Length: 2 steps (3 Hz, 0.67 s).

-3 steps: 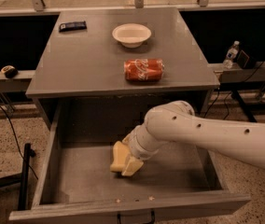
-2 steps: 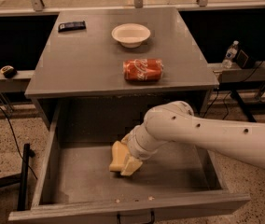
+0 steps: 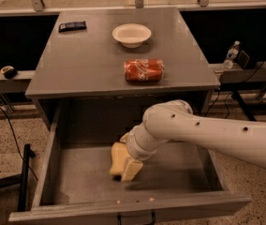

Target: Place sponge into top drawer

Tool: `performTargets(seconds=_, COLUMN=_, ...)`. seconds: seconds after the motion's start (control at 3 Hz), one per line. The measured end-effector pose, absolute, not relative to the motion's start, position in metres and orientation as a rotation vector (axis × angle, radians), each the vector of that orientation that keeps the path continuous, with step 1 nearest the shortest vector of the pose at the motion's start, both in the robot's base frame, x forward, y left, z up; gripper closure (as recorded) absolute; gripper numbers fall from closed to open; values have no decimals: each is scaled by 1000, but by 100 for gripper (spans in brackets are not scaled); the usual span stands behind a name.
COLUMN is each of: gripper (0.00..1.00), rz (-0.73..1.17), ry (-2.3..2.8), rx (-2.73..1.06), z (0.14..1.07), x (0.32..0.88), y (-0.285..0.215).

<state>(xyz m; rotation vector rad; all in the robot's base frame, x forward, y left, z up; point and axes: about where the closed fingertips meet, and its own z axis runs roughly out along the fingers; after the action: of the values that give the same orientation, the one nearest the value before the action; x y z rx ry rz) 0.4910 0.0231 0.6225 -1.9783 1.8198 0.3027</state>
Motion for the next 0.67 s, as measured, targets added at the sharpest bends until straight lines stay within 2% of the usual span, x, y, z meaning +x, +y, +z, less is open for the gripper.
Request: performTargets(seconds=0.67, gripper=0, rz=404, ry=1800, rx=-1983, z=695, x=467, y=16)
